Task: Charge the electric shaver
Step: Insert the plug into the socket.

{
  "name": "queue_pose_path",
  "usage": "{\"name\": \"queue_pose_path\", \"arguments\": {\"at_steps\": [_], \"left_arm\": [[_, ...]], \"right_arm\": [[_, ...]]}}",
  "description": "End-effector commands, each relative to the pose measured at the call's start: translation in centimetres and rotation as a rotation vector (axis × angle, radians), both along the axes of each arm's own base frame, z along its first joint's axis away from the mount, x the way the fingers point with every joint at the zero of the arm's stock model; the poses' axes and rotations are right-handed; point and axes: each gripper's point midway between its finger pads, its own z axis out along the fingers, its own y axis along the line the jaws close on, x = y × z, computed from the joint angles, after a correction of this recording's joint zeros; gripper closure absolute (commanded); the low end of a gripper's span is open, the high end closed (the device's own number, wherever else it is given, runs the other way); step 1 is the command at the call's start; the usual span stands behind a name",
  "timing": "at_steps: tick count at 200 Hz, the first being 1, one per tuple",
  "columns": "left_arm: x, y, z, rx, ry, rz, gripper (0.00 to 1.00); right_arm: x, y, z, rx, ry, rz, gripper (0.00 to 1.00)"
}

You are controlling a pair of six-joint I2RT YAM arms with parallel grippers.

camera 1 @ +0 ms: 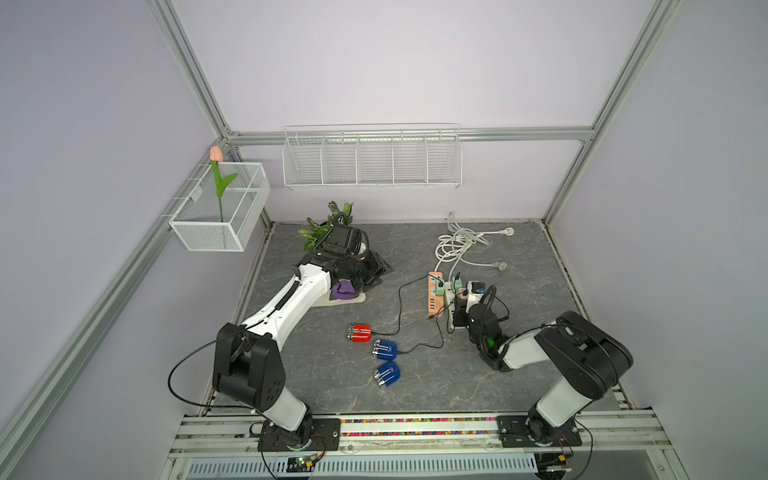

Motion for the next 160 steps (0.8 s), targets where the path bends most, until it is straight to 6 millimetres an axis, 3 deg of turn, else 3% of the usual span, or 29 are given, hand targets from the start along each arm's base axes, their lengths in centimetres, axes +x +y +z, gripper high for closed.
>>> {"name": "queue_pose_path", "arguments": {"at_steps": [1,56,86,112,160], "left_arm": [[0.2,0.1,0.5,-0.017,-0.014,0.005,0.46],[0.3,0.4,0.2,-0.048,-0.011,0.018,0.46],[0.2,0.8,0.0,-0.054,-0.007,0.025,0.46],[0.4,1.1,0.1,-0.062,-0.005,0.029,0.46],[0.7,1.2,0.2,-0.068,-0.005,0.031,0.47]], "right_arm": [[-6.3,-2.3,-8.7,-0.181,0.391,0.048,0.93],[-6.9,-1.7,-9.7,-0.373,0.476,0.086,0.93],[-6.5,-1.7,-9.7,-0.374,0.46,0.078,0.93],[-7.2,-1.5,-10.8,-0.438,0.558,0.111,0.93],[-7.3,-1.8,-10.8,-0.324,0.523,0.088,0.93]]}}
